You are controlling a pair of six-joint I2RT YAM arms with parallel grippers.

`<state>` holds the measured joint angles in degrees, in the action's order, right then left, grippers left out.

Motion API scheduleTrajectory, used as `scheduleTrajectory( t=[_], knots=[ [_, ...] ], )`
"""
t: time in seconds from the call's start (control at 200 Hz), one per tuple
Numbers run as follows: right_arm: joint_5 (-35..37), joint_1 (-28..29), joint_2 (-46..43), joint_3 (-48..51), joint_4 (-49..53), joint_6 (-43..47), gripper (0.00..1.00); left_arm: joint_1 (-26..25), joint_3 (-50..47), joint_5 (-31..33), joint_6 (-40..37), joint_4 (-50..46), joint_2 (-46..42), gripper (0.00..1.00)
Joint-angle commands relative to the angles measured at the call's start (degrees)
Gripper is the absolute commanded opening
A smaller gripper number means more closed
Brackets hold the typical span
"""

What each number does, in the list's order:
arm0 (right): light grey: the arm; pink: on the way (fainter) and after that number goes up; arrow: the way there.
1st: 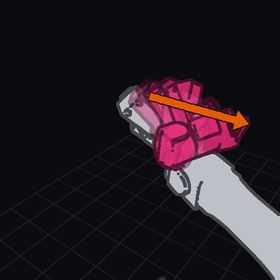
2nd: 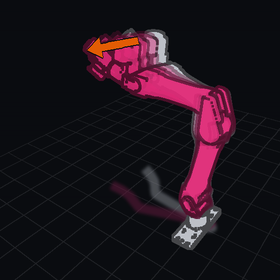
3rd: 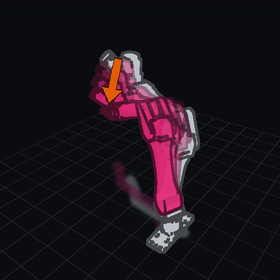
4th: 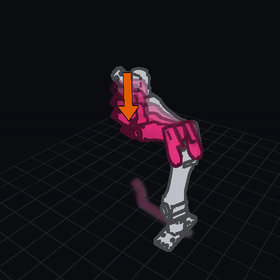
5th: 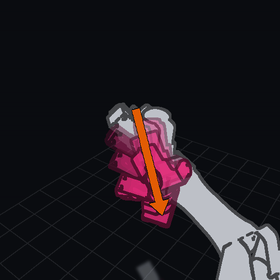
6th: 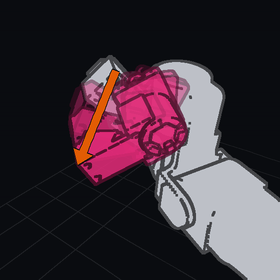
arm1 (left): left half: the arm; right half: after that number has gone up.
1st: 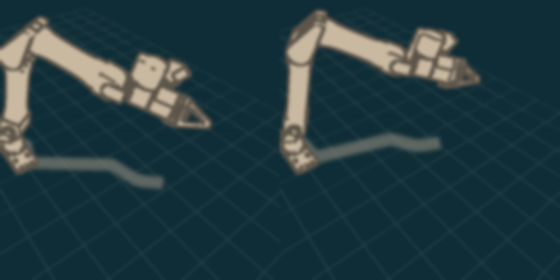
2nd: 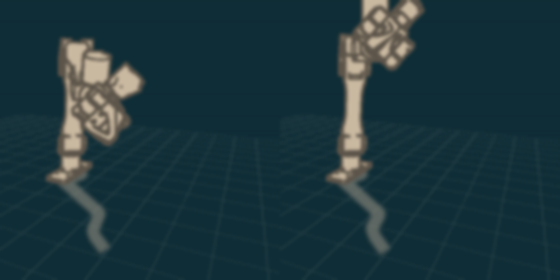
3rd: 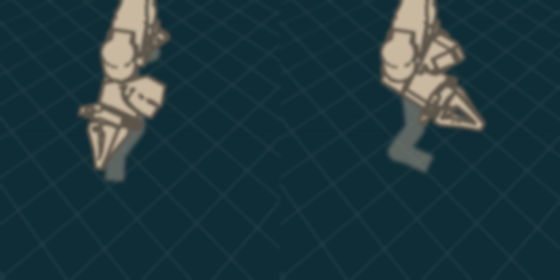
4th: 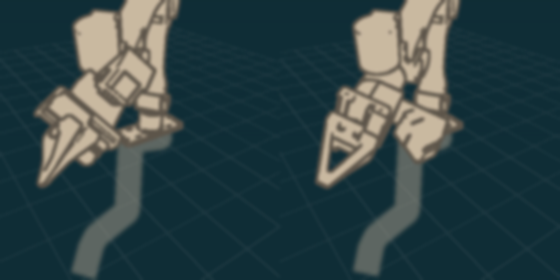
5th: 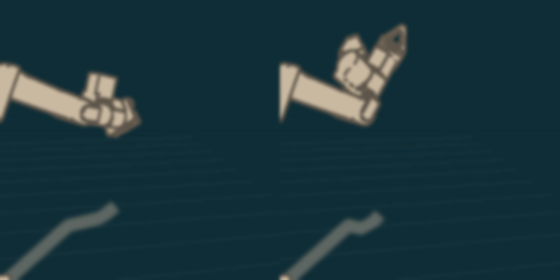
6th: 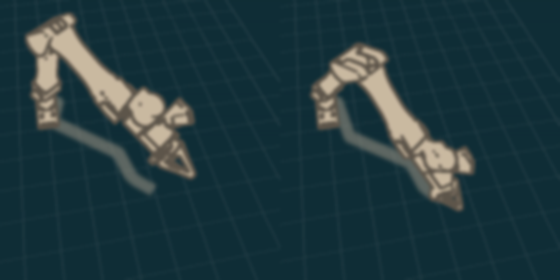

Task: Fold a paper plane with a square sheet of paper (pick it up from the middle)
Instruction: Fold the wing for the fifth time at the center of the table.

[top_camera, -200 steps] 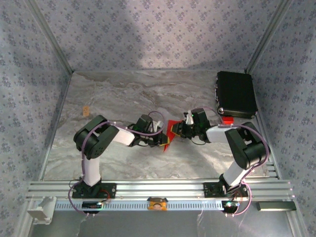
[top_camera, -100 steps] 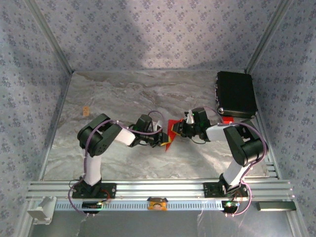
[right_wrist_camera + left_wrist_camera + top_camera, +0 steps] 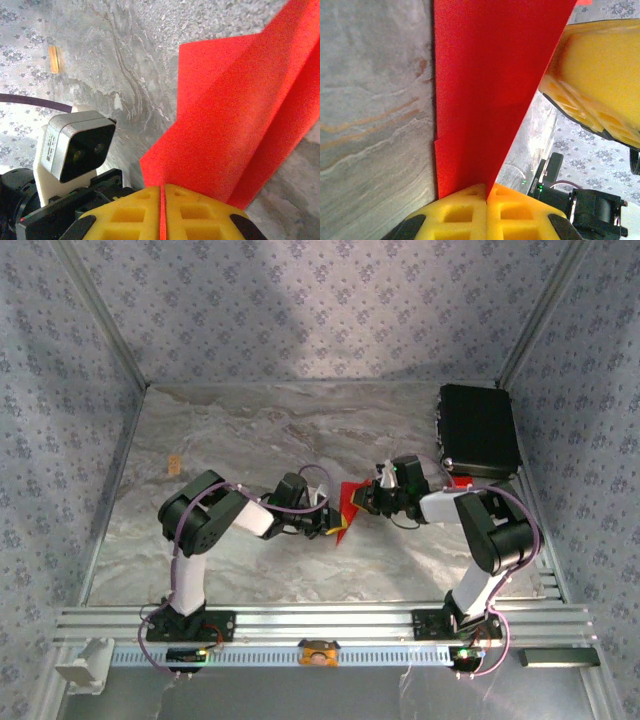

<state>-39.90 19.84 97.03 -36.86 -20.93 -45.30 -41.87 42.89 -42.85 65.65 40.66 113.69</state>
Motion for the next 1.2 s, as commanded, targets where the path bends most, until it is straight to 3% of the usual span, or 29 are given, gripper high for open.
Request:
scheduleTrajectory(
  t=[0.0,1.194],
  knots=[
    [-2.37,-0.17,1.75,-1.98,1.43,1.98,0.12,-0.32,-1.02,2.96,0.61,-1.72,2.06,0.00],
    [-3.57,-0.78,7.24,-5.79,5.45,4.42,0.12,-0.21,-1.84,6.51,4.05,-5.65,2.24,0.00]
  ],
)
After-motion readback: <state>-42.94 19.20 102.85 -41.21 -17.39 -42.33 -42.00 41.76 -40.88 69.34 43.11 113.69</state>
